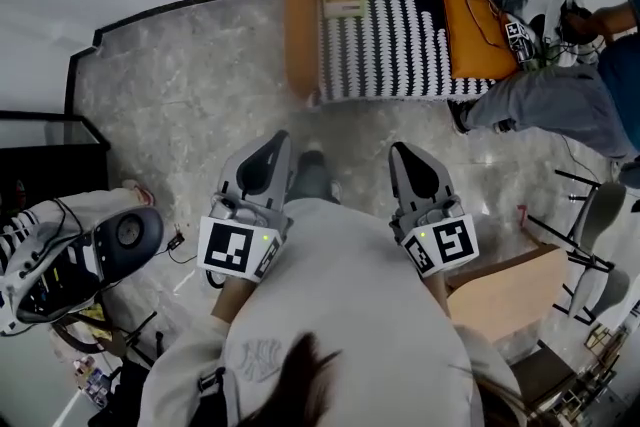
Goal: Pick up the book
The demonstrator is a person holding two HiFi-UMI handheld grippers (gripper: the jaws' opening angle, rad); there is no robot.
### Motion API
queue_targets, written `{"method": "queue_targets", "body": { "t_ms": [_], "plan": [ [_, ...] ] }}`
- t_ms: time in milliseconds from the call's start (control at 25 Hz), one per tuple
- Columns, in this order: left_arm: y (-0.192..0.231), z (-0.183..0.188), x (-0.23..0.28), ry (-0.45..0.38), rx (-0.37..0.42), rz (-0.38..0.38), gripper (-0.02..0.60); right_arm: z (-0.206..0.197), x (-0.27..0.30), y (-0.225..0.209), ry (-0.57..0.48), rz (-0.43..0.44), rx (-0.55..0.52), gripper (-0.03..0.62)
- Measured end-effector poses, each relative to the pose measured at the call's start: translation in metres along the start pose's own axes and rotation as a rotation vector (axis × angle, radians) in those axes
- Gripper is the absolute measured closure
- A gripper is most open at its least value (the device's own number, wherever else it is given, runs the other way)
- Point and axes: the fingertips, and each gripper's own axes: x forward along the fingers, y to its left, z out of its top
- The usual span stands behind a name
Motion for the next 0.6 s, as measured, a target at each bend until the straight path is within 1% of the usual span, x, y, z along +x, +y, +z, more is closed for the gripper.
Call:
{"method": "queue_targets", "body": {
  "t_ms": [200, 320, 440, 600],
  "plan": [
    [0.028, 0.019, 0.035, 0.014, 0.0, -0.035, 0.572, 0.03, 0.034, -0.015, -0.016, -0.039, -0.004, 0.576],
    [0.04, 0.025, 0.051, 0.018, -0.007, -0.066, 0.572, 0.04, 0.052, -0.022, -0.016, -0.064, -0.016, 0.576],
    [0.059, 0.029, 0.06, 0.009, -0.015, -0.058, 0.572, 0.041, 0.067, -0.027, -0.003, -0.082, -0.032, 0.576],
    [0.081, 0.03, 0.064, 0.007, -0.021, -0.051, 0.572, 0.042, 0.087, -0.029, -0.004, -0.087, -0.013, 0.576]
  ]
}}
